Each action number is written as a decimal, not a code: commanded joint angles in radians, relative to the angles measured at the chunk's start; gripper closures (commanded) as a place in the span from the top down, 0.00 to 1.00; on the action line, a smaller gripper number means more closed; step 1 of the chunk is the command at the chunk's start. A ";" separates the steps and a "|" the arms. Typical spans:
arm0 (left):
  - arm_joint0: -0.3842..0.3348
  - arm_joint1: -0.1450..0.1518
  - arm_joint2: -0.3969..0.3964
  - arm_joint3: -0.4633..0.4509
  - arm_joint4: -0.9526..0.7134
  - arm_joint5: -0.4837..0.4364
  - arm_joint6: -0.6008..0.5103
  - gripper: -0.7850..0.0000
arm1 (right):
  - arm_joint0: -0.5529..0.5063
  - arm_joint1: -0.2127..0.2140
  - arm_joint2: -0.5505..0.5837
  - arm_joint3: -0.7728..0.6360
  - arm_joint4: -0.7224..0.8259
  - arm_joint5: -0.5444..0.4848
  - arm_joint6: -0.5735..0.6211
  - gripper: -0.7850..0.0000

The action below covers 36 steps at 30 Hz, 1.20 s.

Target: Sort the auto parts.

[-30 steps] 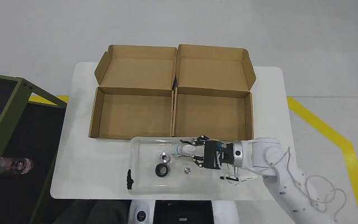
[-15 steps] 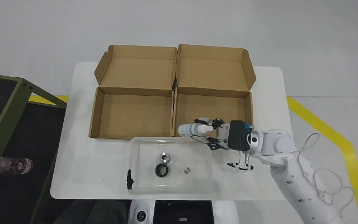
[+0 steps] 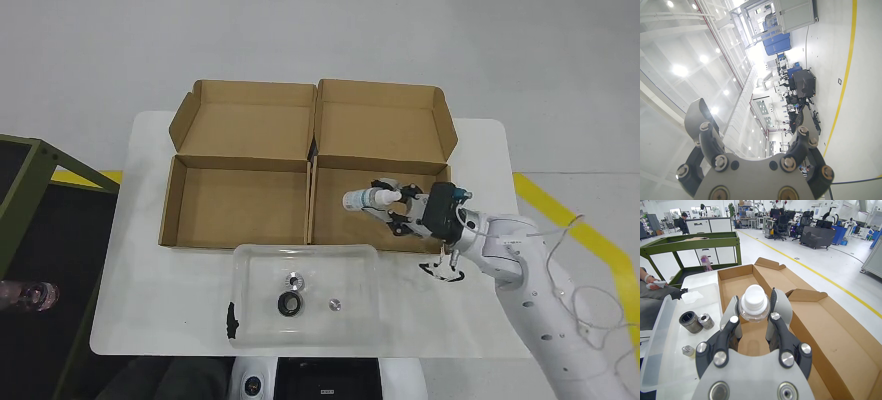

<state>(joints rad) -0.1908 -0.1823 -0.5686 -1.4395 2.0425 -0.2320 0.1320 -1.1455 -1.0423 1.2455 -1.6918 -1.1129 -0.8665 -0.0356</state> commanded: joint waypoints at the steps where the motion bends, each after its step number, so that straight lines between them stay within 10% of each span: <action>1: 0.000 0.000 0.000 0.000 0.000 0.000 0.000 1.00 | 0.030 -0.003 -0.012 0.012 -0.005 0.012 0.029 0.00; 30: 0.000 0.000 0.000 0.000 0.000 0.000 0.000 1.00 | 0.389 -0.094 -0.333 0.325 0.004 0.103 0.295 0.00; 36: 0.000 0.000 0.000 0.000 0.000 0.000 0.000 1.00 | 0.420 -0.118 -0.382 0.394 0.002 0.138 0.283 0.24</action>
<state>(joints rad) -0.1908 -0.1822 -0.5686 -1.4395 2.0425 -0.2320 0.1320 -0.7313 -1.1565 0.8704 -1.3097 -1.1111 -0.7314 0.2486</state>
